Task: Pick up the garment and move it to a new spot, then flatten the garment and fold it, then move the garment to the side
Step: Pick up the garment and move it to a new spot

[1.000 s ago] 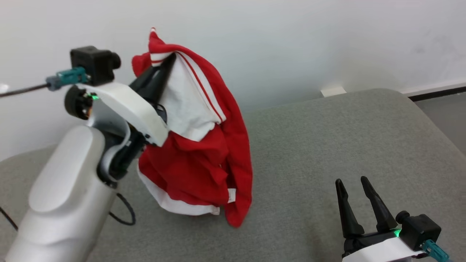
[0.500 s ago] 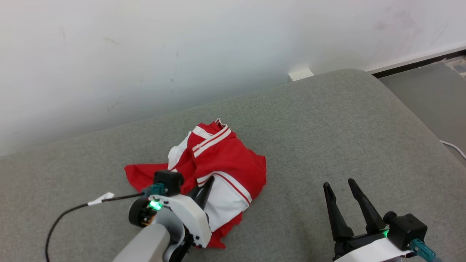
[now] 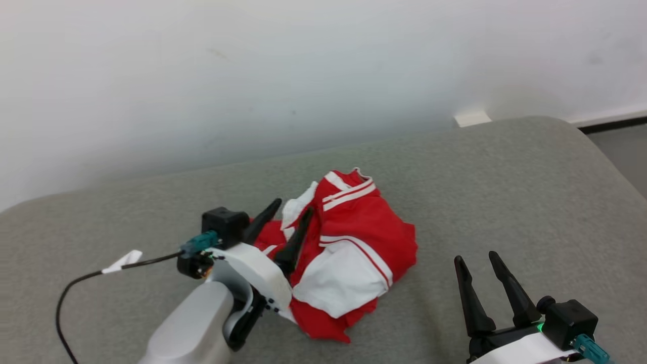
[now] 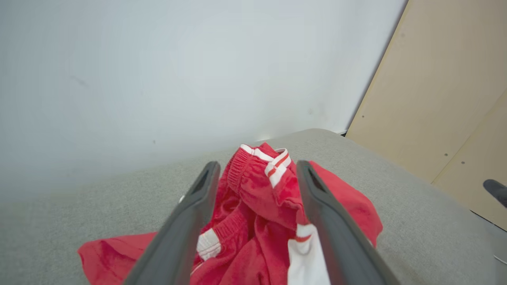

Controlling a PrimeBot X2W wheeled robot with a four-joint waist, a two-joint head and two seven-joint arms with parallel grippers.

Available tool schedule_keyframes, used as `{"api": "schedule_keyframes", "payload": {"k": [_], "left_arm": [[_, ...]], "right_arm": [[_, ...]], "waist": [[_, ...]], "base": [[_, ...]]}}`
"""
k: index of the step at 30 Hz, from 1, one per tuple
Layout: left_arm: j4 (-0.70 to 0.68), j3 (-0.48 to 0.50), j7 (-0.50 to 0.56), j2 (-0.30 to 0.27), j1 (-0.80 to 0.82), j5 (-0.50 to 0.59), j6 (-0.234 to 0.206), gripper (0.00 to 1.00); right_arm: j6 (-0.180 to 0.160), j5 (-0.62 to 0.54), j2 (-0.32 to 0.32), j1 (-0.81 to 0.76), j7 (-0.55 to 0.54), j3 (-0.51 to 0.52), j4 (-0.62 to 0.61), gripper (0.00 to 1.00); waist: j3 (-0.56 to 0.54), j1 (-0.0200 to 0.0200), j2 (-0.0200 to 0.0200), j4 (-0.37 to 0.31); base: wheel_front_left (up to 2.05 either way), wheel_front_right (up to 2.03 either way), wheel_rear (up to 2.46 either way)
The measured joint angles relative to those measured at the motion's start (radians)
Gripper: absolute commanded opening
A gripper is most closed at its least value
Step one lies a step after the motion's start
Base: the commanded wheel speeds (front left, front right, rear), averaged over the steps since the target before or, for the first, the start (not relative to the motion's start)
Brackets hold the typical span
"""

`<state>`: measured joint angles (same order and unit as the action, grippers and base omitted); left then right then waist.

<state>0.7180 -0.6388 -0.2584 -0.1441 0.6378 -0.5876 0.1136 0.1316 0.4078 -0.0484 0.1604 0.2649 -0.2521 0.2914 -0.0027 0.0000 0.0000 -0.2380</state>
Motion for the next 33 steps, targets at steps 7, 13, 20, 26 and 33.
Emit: {"api": "schedule_keyframes", "payload": {"k": [7, 13, 20, 26, 33], "left_arm": [[-0.189, 0.122, -0.006, -0.067, -0.112, 0.028, -0.074, 1.0], [-0.349, 0.25, -0.006, -0.106, -0.286, 0.091, -0.125, 1.0], [-0.475, 0.399, -0.006, -0.081, -0.452, 0.157, -0.151, 1.0], [-0.51, 0.503, -0.006, 0.002, -0.589, 0.193, -0.138, 1.0], [-0.504, 0.552, -0.006, 0.053, -0.611, 0.235, -0.087, 1.0]], "right_arm": [[0.0, -0.013, 0.0, -0.014, 0.0, 0.032, -0.012, 1.0], [0.0, -0.046, 0.0, -0.027, 0.0, 0.066, -0.03, 1.0], [0.0, -0.083, 0.0, -0.06, 0.0, 0.114, -0.066, 1.0], [0.0, -0.097, 0.0, -0.1, 0.0, 0.124, -0.087, 1.0], [0.0, -0.106, 0.0, -0.106, 0.0, 0.108, -0.09, 1.0]], "waist": [[-0.015, 0.0, 0.0, 0.1], [-0.021, 0.0, 0.0, 0.162], [-0.027, 0.0, 0.0, 0.177], [-0.033, -0.0001, 0.0, 0.164], [-0.041, 0.0, 0.0, 0.16]], "base": [[0.0, 0.0, 0.0], [0.0, 0.0, 0.0], [0.0, 0.0, 0.0], [0.0, 0.0, 0.0], [0.0, 0.0, 0.0]]}}
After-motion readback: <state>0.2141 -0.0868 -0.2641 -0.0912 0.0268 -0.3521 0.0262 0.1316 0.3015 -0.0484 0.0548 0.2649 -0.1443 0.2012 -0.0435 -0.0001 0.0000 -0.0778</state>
